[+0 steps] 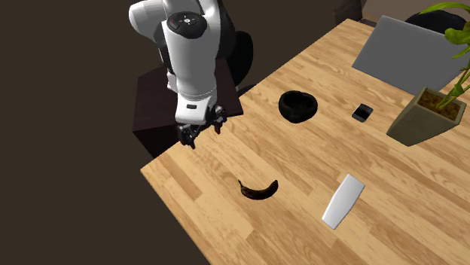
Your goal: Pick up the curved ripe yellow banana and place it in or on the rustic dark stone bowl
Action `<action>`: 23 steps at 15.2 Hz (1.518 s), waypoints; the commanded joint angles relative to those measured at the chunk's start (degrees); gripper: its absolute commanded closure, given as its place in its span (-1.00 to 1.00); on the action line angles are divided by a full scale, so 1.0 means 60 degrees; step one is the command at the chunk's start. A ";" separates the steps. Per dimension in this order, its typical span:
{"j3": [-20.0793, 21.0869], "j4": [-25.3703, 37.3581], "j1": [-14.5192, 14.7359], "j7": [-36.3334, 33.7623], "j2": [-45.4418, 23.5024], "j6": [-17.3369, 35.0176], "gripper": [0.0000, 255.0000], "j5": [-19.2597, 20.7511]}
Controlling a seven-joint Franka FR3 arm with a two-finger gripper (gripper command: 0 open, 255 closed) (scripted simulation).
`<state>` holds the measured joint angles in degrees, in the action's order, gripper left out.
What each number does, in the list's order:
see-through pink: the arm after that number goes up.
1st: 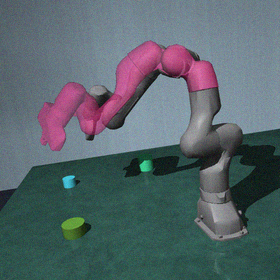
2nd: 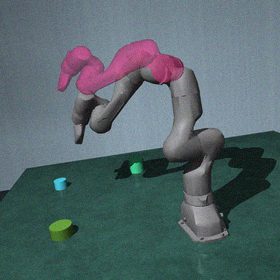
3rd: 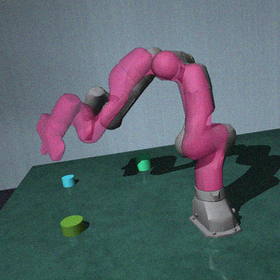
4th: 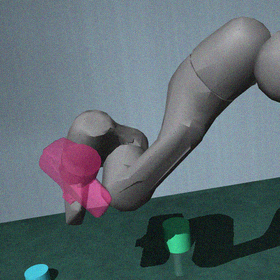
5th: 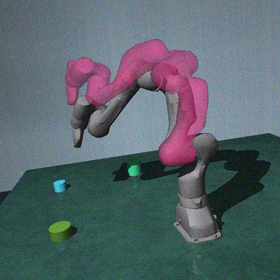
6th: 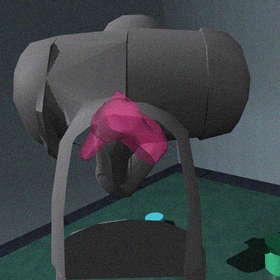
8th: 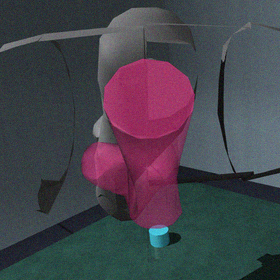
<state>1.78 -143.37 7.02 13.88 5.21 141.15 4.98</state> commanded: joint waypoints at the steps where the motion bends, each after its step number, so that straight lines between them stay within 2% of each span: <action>1: 0.0048 0.0294 0.0072 0.0180 -0.0700 0.0623 -1.00 -0.0017; 7: 0.0276 0.1463 0.0272 0.0587 -0.2803 0.2123 -1.00 0.0041; 14: 0.0523 0.3281 0.0556 0.0975 -0.5147 0.3292 -1.00 0.0287; 23: 0.0362 0.3846 0.0709 0.0876 -0.6265 0.3874 -1.00 0.0444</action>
<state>4.03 -120.37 11.22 19.17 -32.02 164.07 7.59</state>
